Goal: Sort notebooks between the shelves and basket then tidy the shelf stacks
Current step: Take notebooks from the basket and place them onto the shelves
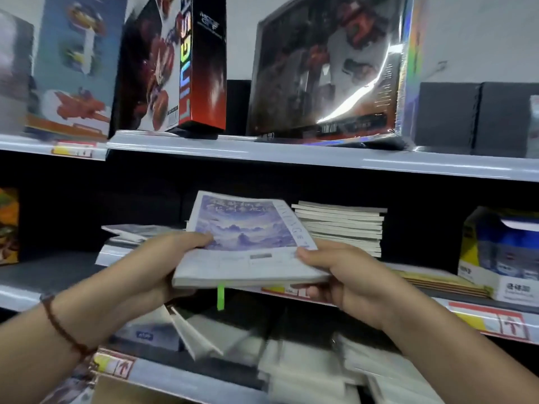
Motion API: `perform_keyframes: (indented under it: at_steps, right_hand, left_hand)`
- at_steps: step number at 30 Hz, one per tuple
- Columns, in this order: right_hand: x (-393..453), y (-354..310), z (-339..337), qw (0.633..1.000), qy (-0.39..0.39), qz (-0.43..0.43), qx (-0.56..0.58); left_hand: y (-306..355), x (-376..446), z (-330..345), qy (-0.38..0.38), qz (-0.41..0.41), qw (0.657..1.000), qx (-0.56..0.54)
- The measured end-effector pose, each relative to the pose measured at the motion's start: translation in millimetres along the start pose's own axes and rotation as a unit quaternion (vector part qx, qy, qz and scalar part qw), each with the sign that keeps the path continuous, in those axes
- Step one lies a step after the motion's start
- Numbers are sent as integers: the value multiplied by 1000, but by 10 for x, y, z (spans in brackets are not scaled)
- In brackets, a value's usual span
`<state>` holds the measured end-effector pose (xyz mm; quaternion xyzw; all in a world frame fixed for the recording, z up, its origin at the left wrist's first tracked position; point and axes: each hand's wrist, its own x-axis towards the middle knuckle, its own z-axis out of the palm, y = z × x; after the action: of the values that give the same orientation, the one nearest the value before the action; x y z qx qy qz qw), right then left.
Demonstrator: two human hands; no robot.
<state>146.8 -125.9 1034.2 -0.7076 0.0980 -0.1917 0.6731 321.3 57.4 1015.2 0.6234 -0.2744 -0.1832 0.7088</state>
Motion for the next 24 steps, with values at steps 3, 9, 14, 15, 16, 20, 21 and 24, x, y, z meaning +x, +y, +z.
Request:
perform_keyframes:
  at_steps: [3, 9, 14, 15, 16, 20, 21, 24]
  right_hand:
    - [315, -175, 53, 999, 26, 24, 2]
    - [915, -350, 170, 993, 105, 43, -44]
    - [1150, -159, 131, 980, 160, 60, -103]
    - [1155, -125, 108, 978, 166, 59, -110]
    - [1155, -94, 82, 977, 167, 54, -119]
    - [1168, 2, 6, 967, 155, 37, -200]
    - [1179, 27, 0, 964, 156, 37, -210]
    - [1202, 67, -5, 960, 162, 34, -224]
  left_hand:
    - [187, 221, -67, 6, -23, 999, -44]
    - [476, 692, -102, 29, -82, 995, -53]
    - [352, 789, -95, -6, -70, 997, -22]
    - [295, 792, -108, -5, -47, 999, -10]
    - [243, 797, -121, -1, -19, 999, 27]
    - [141, 790, -174, -16, 81, 954, 289]
    - [131, 795, -174, -10, 96, 940, 326]
    - [112, 806, -156, 1, 135, 913, 385]
